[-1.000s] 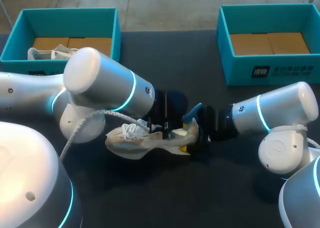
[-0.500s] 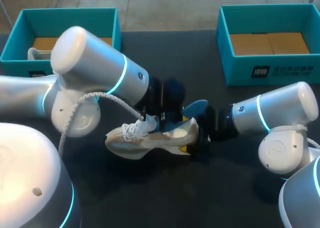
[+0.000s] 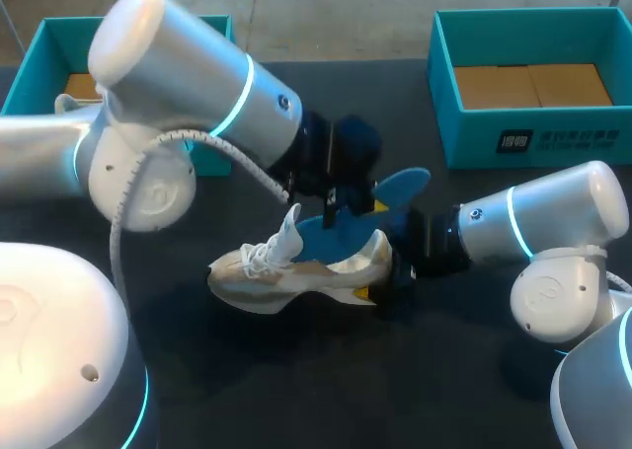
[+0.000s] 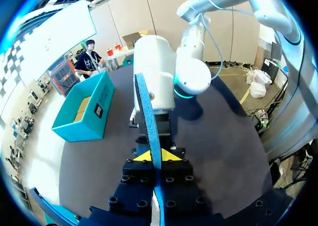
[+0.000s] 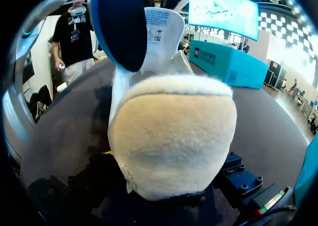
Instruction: Take the shoe out of the shoebox, open the shoe tongue, remove and reinsert the insole, then place the shoe into the shoebox
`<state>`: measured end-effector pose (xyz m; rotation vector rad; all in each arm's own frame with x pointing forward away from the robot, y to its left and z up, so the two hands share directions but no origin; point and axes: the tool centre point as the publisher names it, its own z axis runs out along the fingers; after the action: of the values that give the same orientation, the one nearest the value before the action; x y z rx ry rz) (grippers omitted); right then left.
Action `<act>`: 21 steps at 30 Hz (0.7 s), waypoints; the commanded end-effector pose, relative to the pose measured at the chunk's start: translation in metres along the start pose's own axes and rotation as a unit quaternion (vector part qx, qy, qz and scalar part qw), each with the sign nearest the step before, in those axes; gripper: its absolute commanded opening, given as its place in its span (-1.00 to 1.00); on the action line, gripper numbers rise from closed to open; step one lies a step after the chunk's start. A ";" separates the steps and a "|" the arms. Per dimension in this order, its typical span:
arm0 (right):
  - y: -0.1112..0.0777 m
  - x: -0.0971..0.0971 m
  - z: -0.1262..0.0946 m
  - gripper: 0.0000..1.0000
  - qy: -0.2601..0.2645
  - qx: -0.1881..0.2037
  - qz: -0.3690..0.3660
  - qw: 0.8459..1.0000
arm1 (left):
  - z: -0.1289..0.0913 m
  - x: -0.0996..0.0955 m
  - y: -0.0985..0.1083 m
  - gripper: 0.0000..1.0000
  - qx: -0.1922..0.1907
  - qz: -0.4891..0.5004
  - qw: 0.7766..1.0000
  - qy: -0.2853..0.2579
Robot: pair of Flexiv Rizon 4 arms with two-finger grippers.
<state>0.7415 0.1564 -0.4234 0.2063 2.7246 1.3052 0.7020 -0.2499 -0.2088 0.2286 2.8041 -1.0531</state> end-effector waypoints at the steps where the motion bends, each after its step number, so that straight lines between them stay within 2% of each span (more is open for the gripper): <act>1: 0.000 0.002 0.001 -1.00 -0.002 0.003 0.000 1.000 | -0.026 0.002 -0.011 -1.00 -0.001 0.002 1.000 0.002; 3: 0.000 0.002 0.001 -1.00 -0.002 0.003 0.000 1.000 | -0.031 0.002 -0.014 -1.00 0.005 0.001 1.000 0.000; 21: 0.000 0.002 0.001 -1.00 -0.002 0.003 0.000 1.000 | -0.031 0.002 -0.014 -1.00 0.005 0.001 1.000 0.000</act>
<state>0.7415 0.1564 -0.4234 0.2063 2.7246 1.3052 0.6956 -0.2419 -0.1765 0.2315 2.7990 -1.0672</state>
